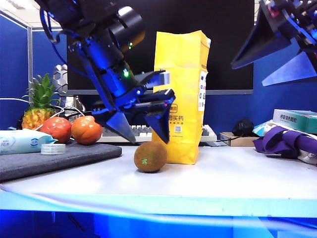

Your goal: Pick up the kiwifruit and throw it into the yellow paper bag.

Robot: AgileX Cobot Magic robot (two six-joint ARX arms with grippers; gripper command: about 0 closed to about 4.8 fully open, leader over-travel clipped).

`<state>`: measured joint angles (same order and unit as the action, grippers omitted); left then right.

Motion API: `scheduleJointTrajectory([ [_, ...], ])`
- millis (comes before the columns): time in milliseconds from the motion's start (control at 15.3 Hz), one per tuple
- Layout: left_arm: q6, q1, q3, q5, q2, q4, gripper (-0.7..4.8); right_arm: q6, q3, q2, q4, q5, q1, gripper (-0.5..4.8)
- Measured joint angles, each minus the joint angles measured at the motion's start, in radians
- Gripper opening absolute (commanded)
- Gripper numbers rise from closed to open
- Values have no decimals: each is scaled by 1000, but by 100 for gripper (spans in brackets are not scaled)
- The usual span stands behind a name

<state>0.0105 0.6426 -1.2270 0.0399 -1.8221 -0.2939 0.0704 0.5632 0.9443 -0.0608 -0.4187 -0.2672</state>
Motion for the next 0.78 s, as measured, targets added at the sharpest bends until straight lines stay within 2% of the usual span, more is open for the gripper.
scheduleJointTrajectory([
  [326,58,2,-5,72,-47,32,479,0,0,0,8,-2,0,479],
  [392,59,2,-5,79,-58,36,382,0,0,0,18,-2,0,479],
  [457,59,8,-5,91,-62,35,264,0,0,0,19,-2,0,479],
  [522,58,13,-5,105,-62,39,227,0,0,0,19,-2,0,479],
  [653,53,14,-5,126,-62,45,209,0,0,0,19,-2,0,479],
  [784,13,11,-24,249,-61,43,207,0,0,0,19,-2,0,479],
])
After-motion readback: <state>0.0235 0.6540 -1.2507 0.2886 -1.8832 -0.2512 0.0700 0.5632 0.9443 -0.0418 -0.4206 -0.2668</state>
